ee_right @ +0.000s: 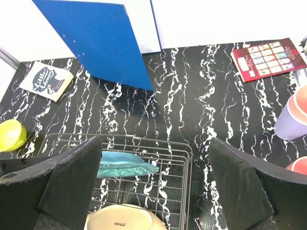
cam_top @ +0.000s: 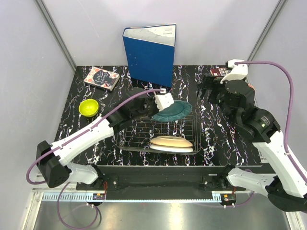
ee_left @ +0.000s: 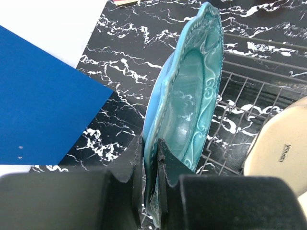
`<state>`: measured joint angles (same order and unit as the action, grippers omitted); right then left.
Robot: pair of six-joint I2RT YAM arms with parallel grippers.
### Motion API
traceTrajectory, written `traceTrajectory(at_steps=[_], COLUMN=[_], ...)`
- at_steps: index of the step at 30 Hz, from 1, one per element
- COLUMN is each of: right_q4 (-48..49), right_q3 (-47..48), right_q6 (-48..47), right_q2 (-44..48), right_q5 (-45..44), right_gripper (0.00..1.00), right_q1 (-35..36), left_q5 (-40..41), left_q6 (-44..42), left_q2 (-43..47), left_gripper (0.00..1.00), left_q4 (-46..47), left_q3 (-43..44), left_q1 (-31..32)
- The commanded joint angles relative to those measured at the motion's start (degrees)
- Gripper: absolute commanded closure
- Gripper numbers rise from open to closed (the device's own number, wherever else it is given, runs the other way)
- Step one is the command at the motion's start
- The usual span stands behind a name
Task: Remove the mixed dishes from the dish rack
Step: Pick up the plate from the dish rack.
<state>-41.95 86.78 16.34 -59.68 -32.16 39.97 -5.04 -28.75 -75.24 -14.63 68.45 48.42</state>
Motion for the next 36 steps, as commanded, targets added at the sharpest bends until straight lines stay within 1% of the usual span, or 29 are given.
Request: traceTrajectory(at_steps=[1, 2, 3, 4, 5, 6, 7, 8, 9, 11, 12, 14, 16, 17, 19, 20, 21, 23, 24, 26, 28, 30, 31, 32, 34, 35, 36], right_q4=[0.47, 0.12, -0.14, -0.49, -1.11, -1.55, -1.73, -2.25, -2.52, -2.95, -3.04, -3.05, -3.13, -3.13, -3.13, -2.61, -2.26, -0.07, 0.81, 3.01, 3.11, 3.11, 3.11, 3.45, 4.51, 6.43, 7.32], right_q3=[0.23, 0.14, 0.23, 0.4, 0.49, 1.01, 1.37, 1.63, 1.98, 2.34, 2.51, 2.6, 2.34, 2.25, 1.81, 1.55, 1.03, 0.32, -0.9, -2.23, -2.85, -3.81, -4.16, -4.6, -6.79, -7.85, -9.51], right_q6=[-0.61, -0.43, -0.08, 0.36, 0.62, 0.8, 1.15, 1.5, 1.68, 2.38, 2.64, 3.43, 4.22, 4.49, 6.24, 7.12, 8.09, 11.25, 13.61, 15.56, 17.05, 18.28, 20.12, 21.18, 24.94, 25.93, 26.72], right_q2=[1.23, 1.32, 1.41, 1.32, 1.23, 0.97, 0.8, 0.71, 0.44, 0.27, 0.09, 0.0, -0.08, -0.09, -0.09, 0.0, 0.09, 0.7, 1.84, 2.81, 3.08, 3.08, 2.99, 2.9, 2.81, 2.9, 2.9], right_q5=[-1.94, -1.68, -1.41, -1.32, -1.32, -1.15, -0.97, -0.8, -0.27, 0.34, 1.13, 1.66, 2.63, 3.33, 4.47, 6.57, 7.54, 10.96, 11.42, 11.51, 11.16, 13.17, 14.83, 19.89, 25.37, 29.83, 31.1], right_gripper=[0.0, 0.0, 0.0, 0.0, 0.0, 0.0, 0.0, 0.0, 0.0, 0.0, 0.0, 0.0, 0.0, 0.01, 0.0, 0.0, 0.0, 0.0, 0.0, 0.0, 0.0, 0.0, 0.0, 0.0, 0.0, 0.0, 0.0], right_q1=[0.2, 0.2, 0.11, 0.2, 0.11, 0.2, 0.2, 0.2, 0.2, 0.2, 0.11, 0.2, 0.11, 0.2, 0.2, 0.2, 0.2, 0.2, 0.2, 0.11, -0.24, -1.55, -2.51, -6.0, -10.24, -13.3, -14.12], left_q5=[2.57, 3.53, 4.41, 4.34, 2.86, 0.23, -2.06, -4.87, -9.42, -14.8, -17.35, -18.95, -20.01, -20.62, -22.46, -23.69, -25.44, -26.95, -27.13, -26.96, -26.69, -26.95, -27.04, -26.96, -26.96, -26.87, -27.04], left_q6=[7.02, 10.26, 17.95, 22.82, 27.74, 36.66, 40.84, 49.06, 53.15, 60.44, 66.4, 72.22, 75.41, 79.08, 83.84, 89.25, 92.09, 98.24, 99.06, 98.98, 98.8, 98.36, 98.19, 98.1, 97.75, 97.4, 97.4], left_q2=[1.77, 1.24, 0.46, -1.99, -2.88, -3.33, -3.33, -3.07, -3.24, -4.81, -5.43, -5.97, -5.45, -4.92, -3.51, -3.33, -2.98, -2.72, -2.46, -1.4, -0.09, 0.36, 0.71, 1.41, 1.94, 2.2, 2.64], left_gripper=[1.0, 1.0, 1.0, 1.0, 1.0, 1.0, 1.0, 1.0, 1.0, 1.0, 1.0, 1.0, 1.0, 1.0, 1.0, 1.0, 1.0, 1.0, 1.0, 1.0, 1.0, 1.0, 1.0, 1.0, 1.0, 1.0, 1.0], left_q4=[10.33, 9.63, 5.71, 2.71, 0.07, -2.04, -1.8, -0.85, 0.64, 1.8, 1.28, 1.54, 3.28, 5.21, 11.27, 14.08, 19.41, 25.24, 27.97, 27.99, 27.64, 27.29, 26.94, 26.94, 26.41, 26.06, 25.97], left_q3=[7.75, 9.41, 14.56, 17.92, 21.17, 24.68, 25.15, 25.07, 24.81, 24.72, 25.15, 24.46, 22.01, 18.95, 15.33, 13.49, 9.81, 5.24, 4.42, 3.45, 3.01, 3.36, 3.45, 3.45, 3.36, 3.54, 3.45], left_q1=[-0.52, -1.83, -2.97, -4.38, -8.13, -9.91, -11.67, -15.25, -16.86, -20.63, -21.35, -22.32, -22.5, -22.67, -23.2, -23.63, -23.73, -23.81, -23.81, -23.73, -23.73, -23.81, -23.81, -23.81, -23.81, -23.73, -23.73])
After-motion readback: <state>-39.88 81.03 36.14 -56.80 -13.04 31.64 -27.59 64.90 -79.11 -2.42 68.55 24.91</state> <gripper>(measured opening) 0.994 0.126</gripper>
